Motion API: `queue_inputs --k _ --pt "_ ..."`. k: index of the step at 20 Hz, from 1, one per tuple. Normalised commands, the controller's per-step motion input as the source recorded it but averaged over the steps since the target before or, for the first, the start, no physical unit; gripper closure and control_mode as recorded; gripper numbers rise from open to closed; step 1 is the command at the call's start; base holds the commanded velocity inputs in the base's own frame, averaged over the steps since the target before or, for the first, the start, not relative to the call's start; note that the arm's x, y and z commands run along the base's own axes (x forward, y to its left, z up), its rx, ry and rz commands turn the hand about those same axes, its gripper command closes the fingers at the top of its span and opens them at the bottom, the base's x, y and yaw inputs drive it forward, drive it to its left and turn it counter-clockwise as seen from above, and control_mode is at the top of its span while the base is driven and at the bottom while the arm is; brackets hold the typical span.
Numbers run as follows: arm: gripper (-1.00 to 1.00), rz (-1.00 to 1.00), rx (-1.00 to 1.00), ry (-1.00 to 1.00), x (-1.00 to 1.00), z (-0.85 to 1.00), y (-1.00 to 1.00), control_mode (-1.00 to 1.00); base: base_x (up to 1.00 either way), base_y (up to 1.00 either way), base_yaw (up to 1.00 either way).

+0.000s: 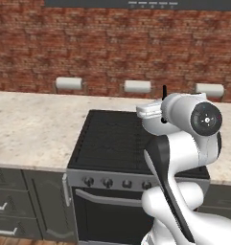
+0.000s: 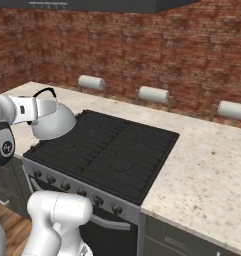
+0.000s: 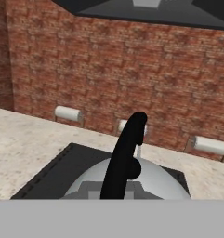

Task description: Pick the kettle from the cabinet and place it on a stove burner. Then pick the pot from the counter and place it on another stove burner. Finally, turn both burners on.

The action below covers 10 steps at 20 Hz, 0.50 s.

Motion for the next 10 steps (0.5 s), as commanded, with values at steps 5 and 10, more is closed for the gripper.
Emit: queue_inputs --k 5,10 --pt "1.0 0.0 0.0 0.0 0.0 0.0 0.0 1.0 -0.01 -0.14 -0.03" --pt "1.0 0.0 0.0 0.0 0.0 0.0 0.0 1.0 -0.08 -0.19 -0.03"
